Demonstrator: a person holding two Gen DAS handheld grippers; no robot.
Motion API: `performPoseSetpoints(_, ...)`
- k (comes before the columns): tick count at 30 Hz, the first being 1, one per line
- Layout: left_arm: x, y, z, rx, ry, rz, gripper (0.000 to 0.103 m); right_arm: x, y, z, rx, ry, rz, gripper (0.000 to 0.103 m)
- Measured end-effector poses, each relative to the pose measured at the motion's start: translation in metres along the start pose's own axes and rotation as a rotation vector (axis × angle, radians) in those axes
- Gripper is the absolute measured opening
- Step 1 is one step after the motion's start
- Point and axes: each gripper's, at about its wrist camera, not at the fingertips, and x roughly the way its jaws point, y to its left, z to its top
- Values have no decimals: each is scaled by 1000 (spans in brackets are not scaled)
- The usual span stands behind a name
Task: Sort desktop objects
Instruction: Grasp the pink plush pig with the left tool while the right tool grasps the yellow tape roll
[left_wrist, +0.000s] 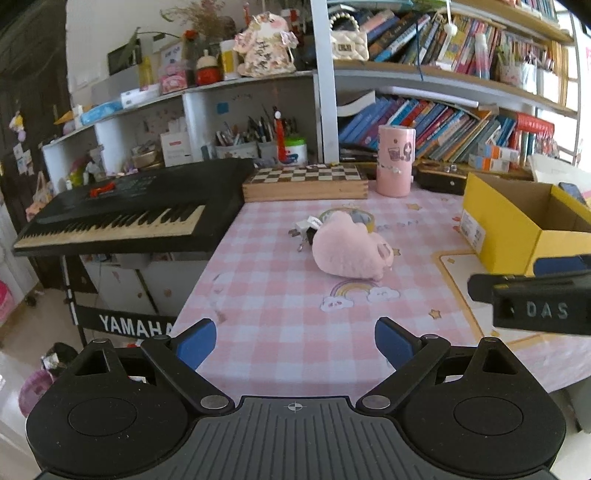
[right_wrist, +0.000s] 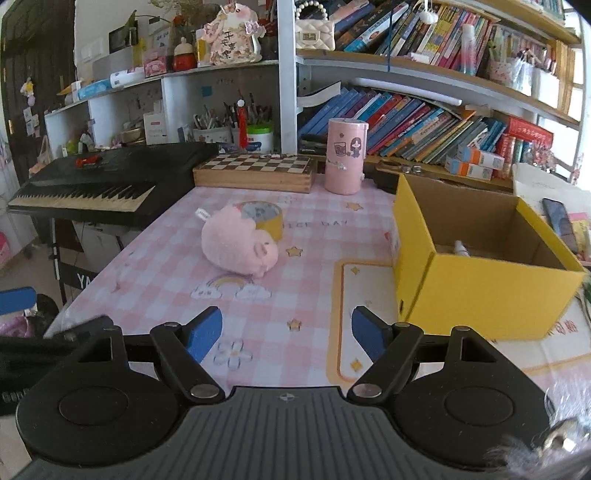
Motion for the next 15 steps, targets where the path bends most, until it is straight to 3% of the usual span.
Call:
performPoseSetpoints(8, 53, -23, 30, 34, 50, -20, 95, 52, -24, 43, 34, -9, 26, 76)
performPoseSetpoints(15, 93, -30, 43, 3, 100, -33, 95, 92, -41, 70, 58, 22, 59, 76)
